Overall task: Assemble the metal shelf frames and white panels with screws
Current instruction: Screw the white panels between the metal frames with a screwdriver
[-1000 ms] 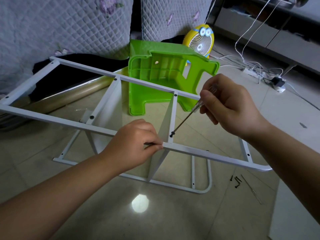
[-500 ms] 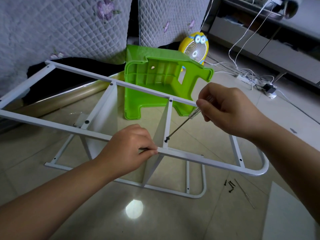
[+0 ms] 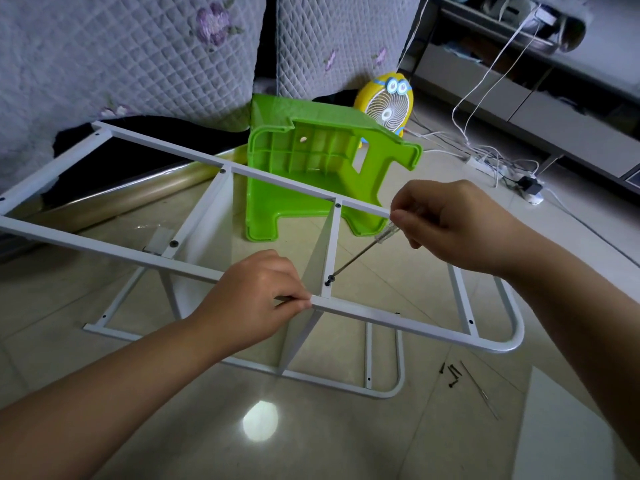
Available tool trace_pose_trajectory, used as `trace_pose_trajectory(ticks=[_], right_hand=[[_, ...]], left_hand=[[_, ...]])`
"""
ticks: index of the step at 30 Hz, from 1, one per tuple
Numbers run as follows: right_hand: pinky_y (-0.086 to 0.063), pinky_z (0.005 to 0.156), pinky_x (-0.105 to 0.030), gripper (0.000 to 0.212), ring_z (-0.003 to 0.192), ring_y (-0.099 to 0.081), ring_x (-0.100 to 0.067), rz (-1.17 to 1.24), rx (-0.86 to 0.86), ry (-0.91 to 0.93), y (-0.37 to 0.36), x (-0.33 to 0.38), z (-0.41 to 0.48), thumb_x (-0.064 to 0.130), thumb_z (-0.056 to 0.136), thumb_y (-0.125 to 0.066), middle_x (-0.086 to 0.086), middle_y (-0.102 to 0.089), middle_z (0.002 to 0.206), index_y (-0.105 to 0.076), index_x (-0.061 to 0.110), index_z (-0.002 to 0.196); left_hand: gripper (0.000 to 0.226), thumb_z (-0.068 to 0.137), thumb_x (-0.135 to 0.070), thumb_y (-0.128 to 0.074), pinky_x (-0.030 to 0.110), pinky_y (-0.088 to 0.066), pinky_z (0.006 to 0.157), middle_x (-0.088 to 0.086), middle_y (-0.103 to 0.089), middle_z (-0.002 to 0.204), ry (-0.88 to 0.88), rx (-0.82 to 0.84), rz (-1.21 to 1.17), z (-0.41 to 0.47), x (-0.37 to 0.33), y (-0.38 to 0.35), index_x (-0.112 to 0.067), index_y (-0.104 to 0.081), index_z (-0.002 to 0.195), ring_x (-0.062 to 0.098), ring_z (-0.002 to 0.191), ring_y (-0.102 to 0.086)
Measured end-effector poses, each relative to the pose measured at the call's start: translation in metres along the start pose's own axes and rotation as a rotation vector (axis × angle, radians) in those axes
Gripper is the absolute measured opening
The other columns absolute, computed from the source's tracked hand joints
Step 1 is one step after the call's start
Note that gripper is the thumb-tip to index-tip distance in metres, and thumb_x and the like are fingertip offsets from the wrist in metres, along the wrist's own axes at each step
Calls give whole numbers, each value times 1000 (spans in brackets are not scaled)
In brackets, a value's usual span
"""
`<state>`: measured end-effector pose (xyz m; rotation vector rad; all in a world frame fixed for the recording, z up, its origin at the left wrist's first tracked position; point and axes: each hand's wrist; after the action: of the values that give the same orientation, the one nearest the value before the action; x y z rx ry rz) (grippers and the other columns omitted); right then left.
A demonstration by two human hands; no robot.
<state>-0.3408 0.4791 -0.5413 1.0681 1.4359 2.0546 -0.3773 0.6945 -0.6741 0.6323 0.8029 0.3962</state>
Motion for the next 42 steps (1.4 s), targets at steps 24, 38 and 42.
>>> trace_pose_trajectory(ticks=[24, 38, 42], right_hand=[[-28, 72, -28, 28, 96, -47, -29, -547, 336, 75, 15, 36, 20, 25, 97, -34, -12, -44, 104, -45, 2, 108], [-20, 59, -26, 49, 64, -36, -24, -563, 490, -227, 18, 36, 27, 35, 100, -27, -2, -34, 58, -34, 13, 56], [-20, 60, -29, 23, 71, -36, -25, -447, 356, -90, 16, 39, 8, 29, 98, -36, -4, -40, 71, -42, 7, 93]], left_hand=[[32, 72, -40, -52, 26, -47, 50, -7, -64, 60, -6, 119, 33, 9, 1, 9, -17, -74, 64, 7, 69, -50], [12, 65, -28, -66, 30, -49, 46, -7, -65, 60, -3, 209, 82, 16, -3, 18, -20, -74, 62, 5, 56, -58], [14, 67, -27, -64, 27, -48, 52, -6, -67, 65, 18, 241, 79, 15, -3, 23, -18, -75, 67, 11, 60, -61]])
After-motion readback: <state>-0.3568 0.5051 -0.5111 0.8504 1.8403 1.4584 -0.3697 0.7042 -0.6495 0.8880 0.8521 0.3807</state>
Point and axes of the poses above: each hand's wrist, its own z-axis towards the middle knuckle, its own y-axis out of the back of the hand, x = y × z
